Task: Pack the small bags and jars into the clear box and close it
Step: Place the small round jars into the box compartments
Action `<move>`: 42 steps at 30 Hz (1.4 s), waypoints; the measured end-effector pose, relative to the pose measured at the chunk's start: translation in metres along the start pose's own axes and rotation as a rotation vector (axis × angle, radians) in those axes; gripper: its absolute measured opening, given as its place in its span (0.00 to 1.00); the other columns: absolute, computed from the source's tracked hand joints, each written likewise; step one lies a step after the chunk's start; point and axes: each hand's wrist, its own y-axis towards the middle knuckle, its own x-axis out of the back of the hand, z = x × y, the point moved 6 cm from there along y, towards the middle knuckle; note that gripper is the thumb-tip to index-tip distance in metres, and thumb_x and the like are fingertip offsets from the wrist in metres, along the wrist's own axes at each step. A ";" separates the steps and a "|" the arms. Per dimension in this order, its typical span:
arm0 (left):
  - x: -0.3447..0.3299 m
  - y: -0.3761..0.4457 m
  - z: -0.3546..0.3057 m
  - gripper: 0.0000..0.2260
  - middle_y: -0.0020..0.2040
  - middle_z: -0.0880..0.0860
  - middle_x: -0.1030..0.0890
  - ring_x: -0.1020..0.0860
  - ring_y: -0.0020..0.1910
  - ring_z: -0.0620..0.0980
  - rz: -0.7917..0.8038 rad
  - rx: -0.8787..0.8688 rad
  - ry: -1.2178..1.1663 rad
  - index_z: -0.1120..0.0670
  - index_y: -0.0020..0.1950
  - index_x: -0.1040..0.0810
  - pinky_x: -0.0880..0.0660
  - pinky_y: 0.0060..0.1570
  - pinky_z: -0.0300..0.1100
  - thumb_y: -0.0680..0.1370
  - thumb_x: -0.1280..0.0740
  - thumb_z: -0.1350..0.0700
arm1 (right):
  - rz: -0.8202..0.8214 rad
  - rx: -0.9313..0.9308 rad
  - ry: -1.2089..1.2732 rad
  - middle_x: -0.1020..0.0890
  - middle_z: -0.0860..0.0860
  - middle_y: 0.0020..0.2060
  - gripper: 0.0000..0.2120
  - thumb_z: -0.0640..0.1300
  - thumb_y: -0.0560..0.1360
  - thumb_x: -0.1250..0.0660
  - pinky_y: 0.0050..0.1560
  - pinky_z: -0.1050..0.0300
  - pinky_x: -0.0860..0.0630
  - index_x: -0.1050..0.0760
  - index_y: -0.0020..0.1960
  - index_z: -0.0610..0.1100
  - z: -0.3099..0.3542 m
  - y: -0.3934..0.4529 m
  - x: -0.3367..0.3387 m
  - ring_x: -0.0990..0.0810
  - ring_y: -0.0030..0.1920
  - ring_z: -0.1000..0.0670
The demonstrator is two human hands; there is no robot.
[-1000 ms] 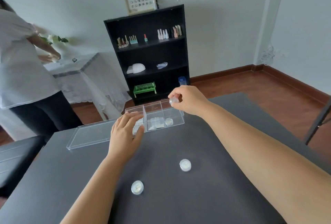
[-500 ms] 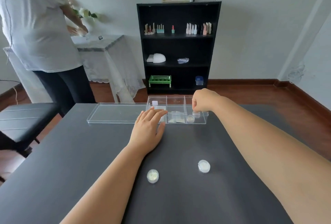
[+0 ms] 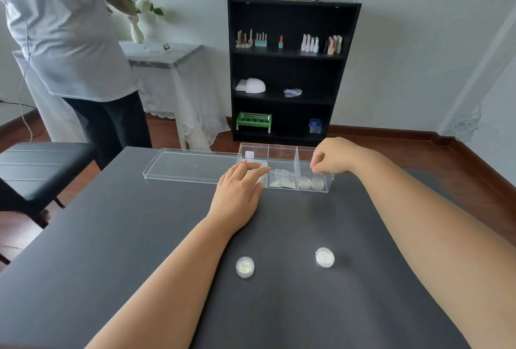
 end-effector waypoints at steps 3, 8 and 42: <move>0.014 -0.002 -0.005 0.14 0.70 0.49 0.28 0.37 0.73 0.53 -0.033 0.021 -0.040 0.47 0.66 0.24 0.42 0.70 0.52 0.81 0.37 0.53 | -0.234 0.015 0.092 0.18 0.56 0.42 0.07 0.45 0.75 0.34 0.40 0.57 0.23 0.17 0.47 0.53 -0.001 -0.027 0.015 0.21 0.42 0.54; 0.052 -0.019 -0.017 0.09 0.60 0.39 0.24 0.27 0.61 0.39 0.069 0.024 -0.361 0.40 0.56 0.18 0.32 0.58 0.37 0.77 0.32 0.48 | -0.065 0.181 0.393 0.18 0.65 0.42 0.07 0.56 0.69 0.27 0.37 0.64 0.30 0.20 0.47 0.64 0.006 -0.100 -0.016 0.24 0.37 0.62; -0.064 0.129 -0.089 0.13 0.55 0.47 0.23 0.24 0.56 0.51 0.630 -0.295 0.291 0.47 0.60 0.21 0.28 0.49 0.44 0.76 0.35 0.55 | -0.401 0.080 0.587 0.23 0.56 0.37 0.09 0.46 0.67 0.24 0.37 0.72 0.31 0.20 0.40 0.59 -0.058 -0.110 -0.086 0.27 0.32 0.58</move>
